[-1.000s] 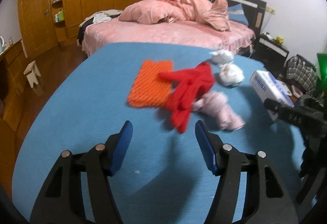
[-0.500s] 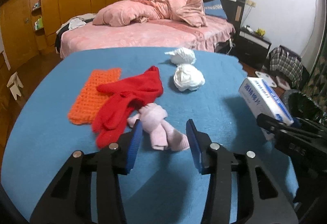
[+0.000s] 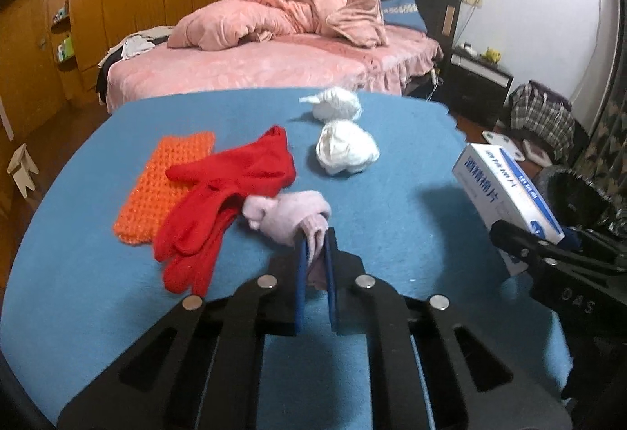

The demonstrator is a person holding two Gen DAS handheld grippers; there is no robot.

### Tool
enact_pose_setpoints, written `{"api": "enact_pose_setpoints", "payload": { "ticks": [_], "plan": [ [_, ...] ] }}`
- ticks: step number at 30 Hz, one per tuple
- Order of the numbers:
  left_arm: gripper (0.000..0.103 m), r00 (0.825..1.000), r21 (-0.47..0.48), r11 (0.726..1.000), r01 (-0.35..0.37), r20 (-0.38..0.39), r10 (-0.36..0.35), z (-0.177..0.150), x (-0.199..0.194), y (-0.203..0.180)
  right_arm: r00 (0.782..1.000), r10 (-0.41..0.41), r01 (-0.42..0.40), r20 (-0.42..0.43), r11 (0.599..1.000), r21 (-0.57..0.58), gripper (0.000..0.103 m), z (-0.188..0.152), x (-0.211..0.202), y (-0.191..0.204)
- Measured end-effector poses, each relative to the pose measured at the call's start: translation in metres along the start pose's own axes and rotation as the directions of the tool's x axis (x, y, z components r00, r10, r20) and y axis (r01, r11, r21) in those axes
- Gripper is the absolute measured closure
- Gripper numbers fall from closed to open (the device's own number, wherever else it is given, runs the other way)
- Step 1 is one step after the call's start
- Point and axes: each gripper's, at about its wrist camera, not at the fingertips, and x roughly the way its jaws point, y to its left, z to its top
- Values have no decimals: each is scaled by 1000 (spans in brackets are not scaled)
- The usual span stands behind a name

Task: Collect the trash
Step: 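Grasp the pink knitted sock with the left gripper, then carry the pink sock and alcohol-pad box to the bin and release both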

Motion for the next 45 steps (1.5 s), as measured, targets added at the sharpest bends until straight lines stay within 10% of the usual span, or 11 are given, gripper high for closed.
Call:
{"api": "enact_pose_setpoints", "payload": {
  "ticks": [26,45],
  "plan": [
    [96,986,72,990,118,113,-125,13,-73,-51,995,-21,18,98,999,34,47,7,-80,-41],
    [96,898,278,879,386,106,-428,37,-71,-216,945,-298,266,133,939,217,47,-15,-147,-191]
  ]
}}
